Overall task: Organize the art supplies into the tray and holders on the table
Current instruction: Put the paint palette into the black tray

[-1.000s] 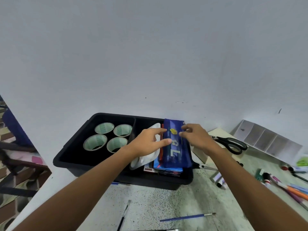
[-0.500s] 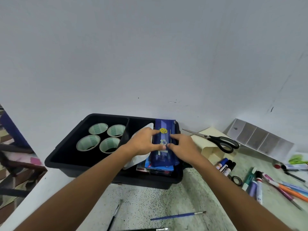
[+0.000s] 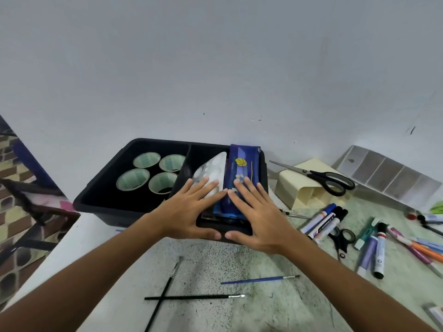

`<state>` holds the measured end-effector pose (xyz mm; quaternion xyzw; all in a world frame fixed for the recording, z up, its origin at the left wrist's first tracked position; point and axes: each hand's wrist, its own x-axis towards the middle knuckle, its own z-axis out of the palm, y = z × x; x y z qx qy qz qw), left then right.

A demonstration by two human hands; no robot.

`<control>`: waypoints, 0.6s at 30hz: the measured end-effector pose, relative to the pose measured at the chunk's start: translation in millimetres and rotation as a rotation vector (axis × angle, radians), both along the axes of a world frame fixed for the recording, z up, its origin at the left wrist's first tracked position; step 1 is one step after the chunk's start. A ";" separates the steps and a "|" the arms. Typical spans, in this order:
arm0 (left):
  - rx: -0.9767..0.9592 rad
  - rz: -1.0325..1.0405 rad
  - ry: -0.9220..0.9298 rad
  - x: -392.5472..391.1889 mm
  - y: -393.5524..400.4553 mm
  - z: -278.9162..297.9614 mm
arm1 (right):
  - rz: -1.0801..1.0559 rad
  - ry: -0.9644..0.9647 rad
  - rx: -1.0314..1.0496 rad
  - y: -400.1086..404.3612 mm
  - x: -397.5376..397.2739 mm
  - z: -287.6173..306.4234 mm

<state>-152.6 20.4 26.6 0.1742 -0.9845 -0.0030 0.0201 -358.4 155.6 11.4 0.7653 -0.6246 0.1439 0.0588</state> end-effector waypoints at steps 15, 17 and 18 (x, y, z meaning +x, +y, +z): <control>0.078 -0.012 0.176 -4.2 7.5 -0.2 | 0.090 -0.287 -0.137 4.0 -3.5 -5.5; 0.120 0.002 0.251 -12.4 16.5 6.0 | 0.059 -0.471 -0.132 11.6 -10.3 -2.6; 0.112 -0.003 0.290 -19.0 22.8 9.2 | 0.022 -0.539 -0.148 16.4 -16.7 -0.2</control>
